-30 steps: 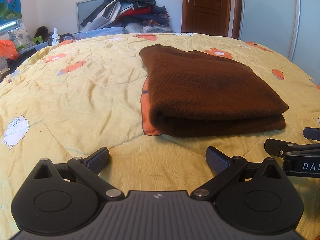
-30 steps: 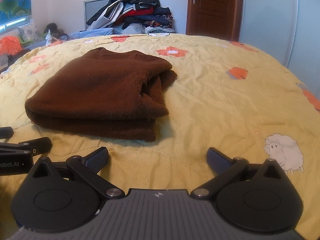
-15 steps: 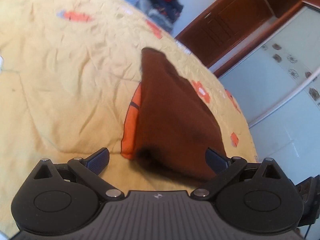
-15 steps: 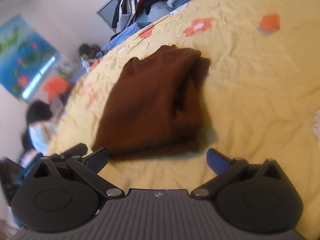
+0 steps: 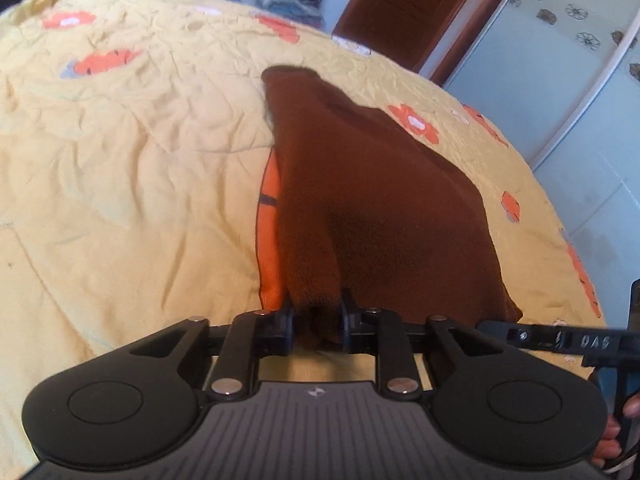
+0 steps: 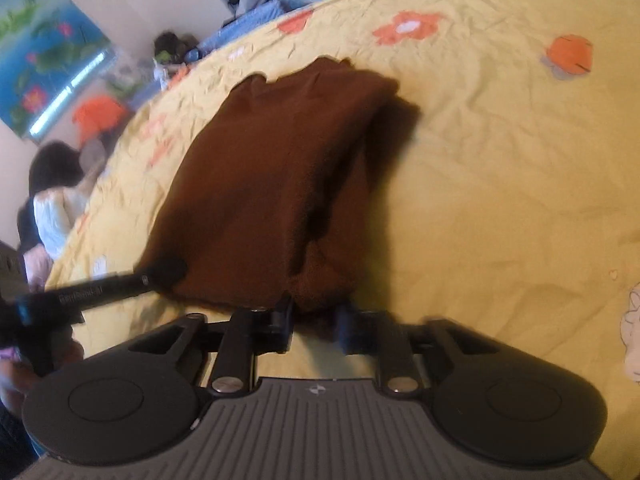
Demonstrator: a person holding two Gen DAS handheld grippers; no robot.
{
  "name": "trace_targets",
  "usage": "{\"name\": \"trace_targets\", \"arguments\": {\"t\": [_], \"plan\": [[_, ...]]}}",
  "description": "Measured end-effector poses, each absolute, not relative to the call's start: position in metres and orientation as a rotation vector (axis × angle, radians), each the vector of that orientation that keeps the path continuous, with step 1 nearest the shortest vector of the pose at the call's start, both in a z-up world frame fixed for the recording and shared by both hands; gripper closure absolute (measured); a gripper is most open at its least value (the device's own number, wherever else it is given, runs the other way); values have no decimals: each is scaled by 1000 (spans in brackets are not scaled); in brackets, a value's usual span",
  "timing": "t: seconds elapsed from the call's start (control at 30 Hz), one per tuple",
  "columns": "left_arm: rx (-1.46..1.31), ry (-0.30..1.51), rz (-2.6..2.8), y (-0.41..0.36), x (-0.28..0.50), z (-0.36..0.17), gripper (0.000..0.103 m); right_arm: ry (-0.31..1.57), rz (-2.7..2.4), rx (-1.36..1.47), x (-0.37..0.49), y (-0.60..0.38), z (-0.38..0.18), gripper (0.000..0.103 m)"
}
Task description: Fold small clothes
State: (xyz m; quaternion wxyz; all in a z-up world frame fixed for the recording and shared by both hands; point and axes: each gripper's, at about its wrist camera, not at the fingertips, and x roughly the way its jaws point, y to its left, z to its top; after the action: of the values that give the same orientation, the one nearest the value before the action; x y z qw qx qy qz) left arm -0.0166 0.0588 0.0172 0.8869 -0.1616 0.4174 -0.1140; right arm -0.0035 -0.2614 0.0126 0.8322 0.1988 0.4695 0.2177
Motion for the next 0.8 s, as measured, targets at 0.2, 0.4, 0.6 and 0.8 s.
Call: {"name": "trace_targets", "arguments": {"t": [0.2, 0.4, 0.6, 0.8], "plan": [[-243, 753, -158, 50, -70, 29, 8, 862, 362, 285, -52, -263, 35, 15], [-65, 746, -86, 17, -71, 6, 4, 865, 243, -7, -68, -217, 12, 0], [30, 712, -62, 6, -74, -3, 0, 780, 132, -55, -68, -201, 2, 0], [32, 708, -61, 5, -76, -4, 0, 715, 93, -38, -61, -198, -7, 0]]}}
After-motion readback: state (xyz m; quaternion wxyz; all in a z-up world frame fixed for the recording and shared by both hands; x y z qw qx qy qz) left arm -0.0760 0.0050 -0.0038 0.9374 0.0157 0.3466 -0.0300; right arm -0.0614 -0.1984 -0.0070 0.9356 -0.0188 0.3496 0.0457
